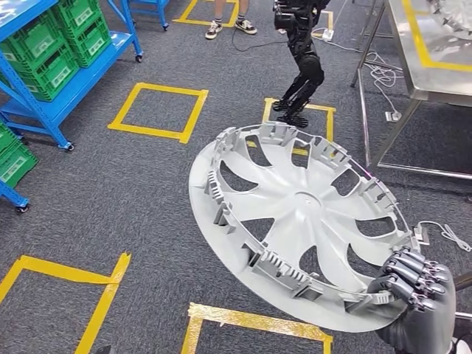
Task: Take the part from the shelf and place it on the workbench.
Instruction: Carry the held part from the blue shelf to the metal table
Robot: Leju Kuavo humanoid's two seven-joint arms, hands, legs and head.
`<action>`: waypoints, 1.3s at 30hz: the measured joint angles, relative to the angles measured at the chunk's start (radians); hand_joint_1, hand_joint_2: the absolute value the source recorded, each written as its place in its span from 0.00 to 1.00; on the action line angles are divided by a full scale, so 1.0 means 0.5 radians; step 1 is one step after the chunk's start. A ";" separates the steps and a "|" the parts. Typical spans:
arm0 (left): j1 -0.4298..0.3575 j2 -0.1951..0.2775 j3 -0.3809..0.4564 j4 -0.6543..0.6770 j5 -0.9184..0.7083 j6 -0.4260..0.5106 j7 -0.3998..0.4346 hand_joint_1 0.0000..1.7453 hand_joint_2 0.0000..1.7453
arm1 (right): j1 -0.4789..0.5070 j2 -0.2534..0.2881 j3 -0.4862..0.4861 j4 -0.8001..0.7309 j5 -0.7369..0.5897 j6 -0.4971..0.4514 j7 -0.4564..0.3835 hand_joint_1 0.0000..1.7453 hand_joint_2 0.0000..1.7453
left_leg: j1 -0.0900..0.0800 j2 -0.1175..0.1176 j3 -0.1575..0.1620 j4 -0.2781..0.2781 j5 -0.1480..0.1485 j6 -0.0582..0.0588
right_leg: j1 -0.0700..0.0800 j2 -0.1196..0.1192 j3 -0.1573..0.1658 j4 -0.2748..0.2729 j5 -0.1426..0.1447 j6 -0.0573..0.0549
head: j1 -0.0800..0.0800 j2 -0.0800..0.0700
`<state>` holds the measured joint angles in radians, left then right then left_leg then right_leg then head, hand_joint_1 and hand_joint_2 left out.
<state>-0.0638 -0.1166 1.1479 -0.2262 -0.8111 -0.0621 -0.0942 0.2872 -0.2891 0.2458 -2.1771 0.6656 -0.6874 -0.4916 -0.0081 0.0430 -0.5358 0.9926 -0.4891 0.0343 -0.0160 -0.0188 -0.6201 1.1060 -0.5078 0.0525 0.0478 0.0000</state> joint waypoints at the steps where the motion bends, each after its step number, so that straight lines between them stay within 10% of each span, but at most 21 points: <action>1: -0.001 0.001 0.000 0.000 0.000 0.000 0.000 0.00 1.00 | -0.004 0.000 0.000 0.000 0.000 0.000 -0.001 1.00 1.00 | -0.006 0.009 -0.002 0.009 -0.007 -0.011 | 0.001 -0.018 0.064 -0.108 0.028 -0.009 | -0.001 0.000; 6: -0.004 0.004 0.000 0.000 0.000 0.000 0.000 0.00 1.00 | -0.008 -0.001 -0.001 0.000 0.002 0.000 0.000 1.00 1.00 | -0.006 0.026 -0.017 0.059 -0.044 -0.054 | 0.006 0.005 0.098 -0.178 0.035 -0.073 | -0.011 0.000; 10: -0.006 0.002 0.000 0.001 0.000 0.000 0.000 0.00 1.00 | -0.014 -0.001 0.000 0.000 0.002 0.000 0.000 1.00 1.00 | 0.007 -0.059 -0.210 0.496 -0.275 -0.076 | 0.006 0.046 0.094 -0.181 0.042 -0.102 | -0.027 0.000; 12: -0.001 -0.001 0.001 0.001 0.000 0.000 0.000 0.00 1.00 | -0.014 -0.001 0.000 0.000 0.002 0.000 0.000 1.00 1.00 | 0.007 -0.064 -0.270 0.620 -0.286 -0.070 | 0.012 0.077 0.095 -0.180 0.042 -0.103 | -0.027 0.000; 16: 0.000 0.001 0.002 0.002 0.000 0.000 0.000 0.00 1.00 | -0.016 -0.001 0.001 0.000 0.002 0.000 0.000 1.00 1.00 | 0.008 -0.154 -0.077 0.181 -0.036 -0.035 | 0.015 0.143 0.101 -0.176 0.042 -0.098 | -0.025 0.000; 18: -0.001 0.004 0.002 0.002 0.000 0.000 0.000 0.00 1.00 | -0.017 -0.001 0.001 0.000 0.002 0.000 -0.001 1.00 1.00 | 0.005 -0.200 -0.030 0.059 -0.012 -0.027 | 0.010 0.171 0.082 -0.172 0.048 -0.081 | -0.025 0.000; 22: -0.005 0.001 0.002 0.002 0.000 0.001 0.001 0.00 1.00 | -0.015 -0.006 0.000 0.000 0.002 -0.001 -0.001 1.00 1.00 | 0.008 -0.146 -0.025 0.017 0.004 0.002 | 0.001 0.163 0.026 -0.117 0.015 -0.040 | -0.022 0.000; 27: -0.004 0.002 0.002 0.002 0.002 0.000 0.002 0.00 1.00 | -0.021 -0.011 0.000 0.000 0.002 -0.001 -0.001 1.00 1.00 | 0.005 -0.055 -0.026 0.008 0.009 0.018 | 0.003 0.052 -0.212 0.378 -0.197 -0.012 | -0.009 0.000; 32: -0.009 -0.001 0.002 0.002 0.002 0.000 0.002 0.00 1.00 | -0.028 -0.011 0.000 0.000 0.001 -0.001 0.000 1.00 1.00 | -0.005 0.005 -0.018 0.021 -0.008 -0.010 | 0.005 -0.040 0.074 -0.133 0.023 -0.019 | -0.009 0.000; 36: -0.011 0.001 0.002 0.002 0.003 0.000 0.002 0.00 1.00 | -0.031 -0.011 0.001 0.000 0.001 -0.001 0.003 1.00 1.00 | -0.009 0.030 -0.020 0.041 -0.026 -0.039 | 0.012 -0.013 0.096 -0.178 0.031 -0.066 | -0.011 0.000; 39: -0.014 0.000 0.002 0.002 0.003 0.000 0.002 0.00 1.00 | -0.037 -0.012 0.002 0.000 0.001 -0.001 0.009 1.00 1.00 | 0.003 -0.040 -0.114 0.272 -0.174 -0.065 | 0.008 0.018 0.096 -0.183 0.038 -0.100 | -0.022 0.000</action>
<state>-0.0708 -0.1164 1.1490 -0.2255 -0.8098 -0.0622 -0.0935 0.2688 -0.2949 0.2470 -2.1771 0.6662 -0.6878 -0.4869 -0.0064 0.0232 -0.5930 1.1286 -0.5760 0.0020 -0.0118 -0.0097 -0.5722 1.0146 -0.4891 0.0023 0.0370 0.0000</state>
